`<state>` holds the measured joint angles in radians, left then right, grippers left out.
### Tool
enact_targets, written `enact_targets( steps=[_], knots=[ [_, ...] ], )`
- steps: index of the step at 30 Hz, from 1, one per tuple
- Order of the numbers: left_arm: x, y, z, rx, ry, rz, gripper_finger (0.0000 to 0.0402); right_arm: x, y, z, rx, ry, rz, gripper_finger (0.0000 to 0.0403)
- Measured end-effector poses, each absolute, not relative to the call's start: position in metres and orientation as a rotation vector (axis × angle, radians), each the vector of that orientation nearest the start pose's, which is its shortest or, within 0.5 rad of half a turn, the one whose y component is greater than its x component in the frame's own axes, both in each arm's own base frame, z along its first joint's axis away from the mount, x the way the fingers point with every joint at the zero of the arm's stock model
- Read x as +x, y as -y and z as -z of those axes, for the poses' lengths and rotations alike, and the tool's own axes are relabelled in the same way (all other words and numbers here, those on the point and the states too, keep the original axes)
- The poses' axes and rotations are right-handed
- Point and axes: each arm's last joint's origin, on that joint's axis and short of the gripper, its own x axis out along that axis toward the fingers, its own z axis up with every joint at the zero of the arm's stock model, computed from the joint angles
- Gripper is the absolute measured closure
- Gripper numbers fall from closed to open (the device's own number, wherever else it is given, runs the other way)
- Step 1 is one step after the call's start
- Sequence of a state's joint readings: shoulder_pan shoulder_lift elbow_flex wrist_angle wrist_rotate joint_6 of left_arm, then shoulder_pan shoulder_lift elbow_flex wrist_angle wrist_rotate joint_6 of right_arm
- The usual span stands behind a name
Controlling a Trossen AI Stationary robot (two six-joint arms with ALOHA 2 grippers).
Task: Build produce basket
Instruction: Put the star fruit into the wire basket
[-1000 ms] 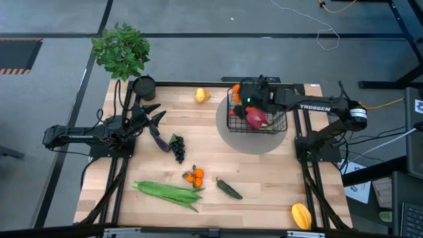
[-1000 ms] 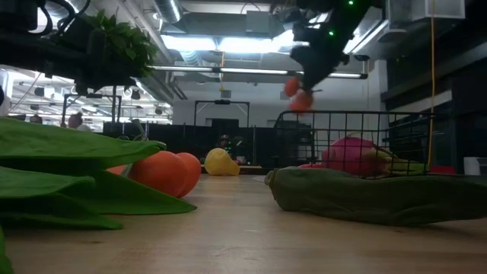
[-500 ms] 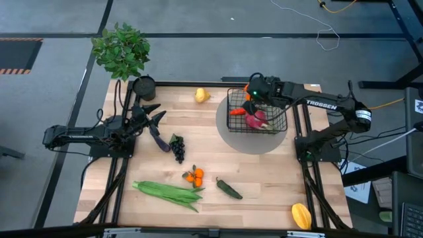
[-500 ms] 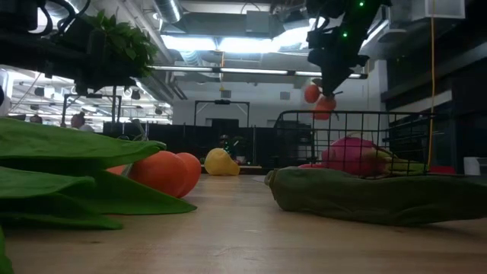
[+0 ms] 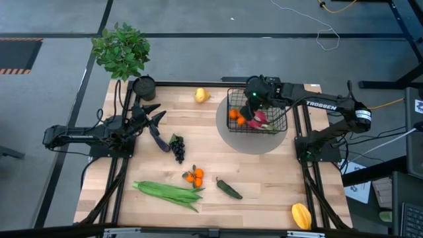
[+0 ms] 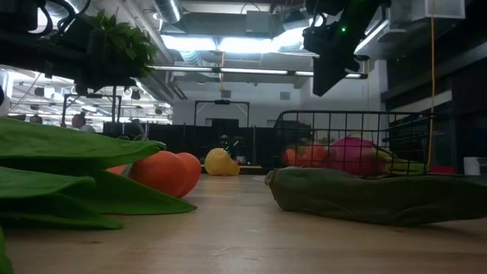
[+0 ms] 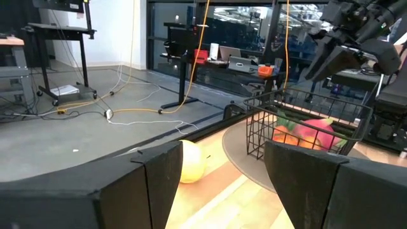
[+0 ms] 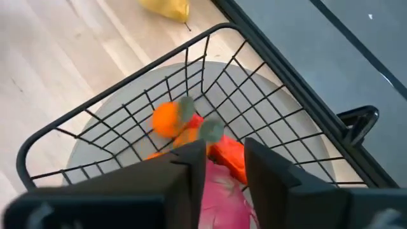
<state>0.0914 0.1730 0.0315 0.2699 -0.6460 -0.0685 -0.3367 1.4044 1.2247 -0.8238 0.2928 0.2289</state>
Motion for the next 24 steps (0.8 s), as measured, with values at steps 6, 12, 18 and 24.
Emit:
enact_targets(
  steps=[6,12,18,24],
  knots=[
    [0.099,-0.027,-0.185,-0.102,0.152,-0.732,0.0191,0.258,0.099,-0.3,0.262,-0.981,0.702,0.0286],
    [0.099,-0.027,-0.185,-0.102,0.152,-0.732,0.0191,0.252,0.075,-0.309,0.578,-1.106,0.45,0.0286],
    [0.099,-0.027,-0.185,-0.102,0.152,-0.732,0.0191,0.243,0.021,-0.3,0.707,-1.394,0.204,0.0286],
    [0.099,-0.027,-0.185,-0.102,0.152,-0.732,0.0191,0.225,-0.04,-0.298,0.707,-1.617,0.28,0.0286]
  ],
)
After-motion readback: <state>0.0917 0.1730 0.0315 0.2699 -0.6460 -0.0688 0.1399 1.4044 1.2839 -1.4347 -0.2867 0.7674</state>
